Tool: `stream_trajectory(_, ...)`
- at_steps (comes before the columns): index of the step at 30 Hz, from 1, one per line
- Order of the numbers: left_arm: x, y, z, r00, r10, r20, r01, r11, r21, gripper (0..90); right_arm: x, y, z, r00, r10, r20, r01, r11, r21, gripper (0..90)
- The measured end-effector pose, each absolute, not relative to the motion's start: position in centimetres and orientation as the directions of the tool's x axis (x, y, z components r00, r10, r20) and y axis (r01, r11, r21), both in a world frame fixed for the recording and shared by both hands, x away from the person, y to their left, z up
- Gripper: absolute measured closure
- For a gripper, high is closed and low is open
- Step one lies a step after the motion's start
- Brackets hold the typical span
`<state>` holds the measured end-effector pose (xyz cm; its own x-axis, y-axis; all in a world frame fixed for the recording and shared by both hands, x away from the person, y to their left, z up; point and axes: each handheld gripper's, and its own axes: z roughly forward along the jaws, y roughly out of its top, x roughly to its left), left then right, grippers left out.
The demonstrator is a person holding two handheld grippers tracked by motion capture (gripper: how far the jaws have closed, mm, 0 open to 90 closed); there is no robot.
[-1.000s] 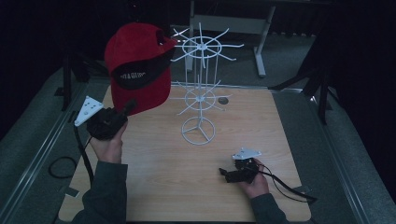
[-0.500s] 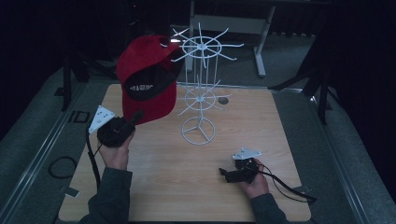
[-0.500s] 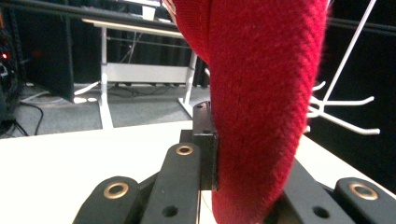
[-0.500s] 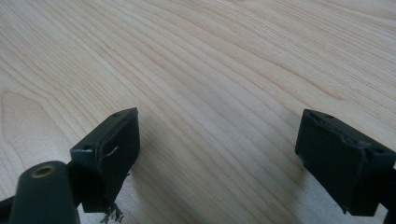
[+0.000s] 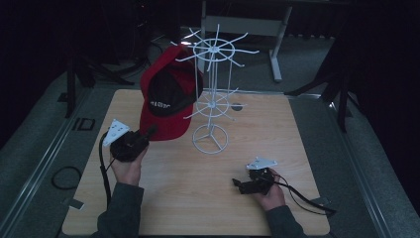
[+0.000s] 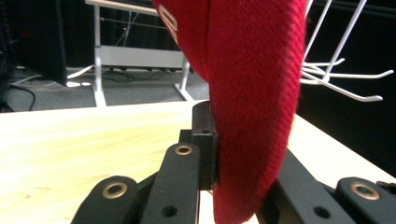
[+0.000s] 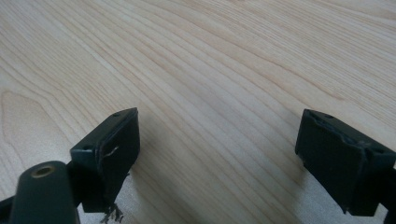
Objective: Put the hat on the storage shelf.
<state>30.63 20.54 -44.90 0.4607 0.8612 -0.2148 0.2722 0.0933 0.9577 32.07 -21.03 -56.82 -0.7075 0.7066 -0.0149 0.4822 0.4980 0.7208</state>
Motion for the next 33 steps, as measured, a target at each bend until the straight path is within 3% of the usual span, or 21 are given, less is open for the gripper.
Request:
stream_trajectory(7,30.6,20.2,-45.3,0.476,0.854,-0.212,0.276,0.084,0.957,82.8,32.1,-21.0,-56.8,-0.707,0.707,-0.015,0.483,0.498,0.720,13.6)
stream_trajectory(21,30.4,20.5,-46.1,0.472,0.855,-0.216,0.297,0.076,0.952,45.5,32.1,-21.0,-56.8,-0.707,0.707,-0.013,0.484,0.498,0.720,13.6)
stream_trajectory(28,30.3,20.8,-47.3,0.446,0.865,-0.229,0.318,0.086,0.944,37.2,32.1,-21.0,-56.8,-0.707,0.707,-0.014,0.484,0.498,0.720,13.6)
stream_trajectory(33,29.9,20.8,-48.2,0.432,0.873,-0.225,0.329,0.079,0.941,36.6,32.1,-21.0,-56.8,-0.707,0.707,-0.013,0.484,0.497,0.720,13.6)
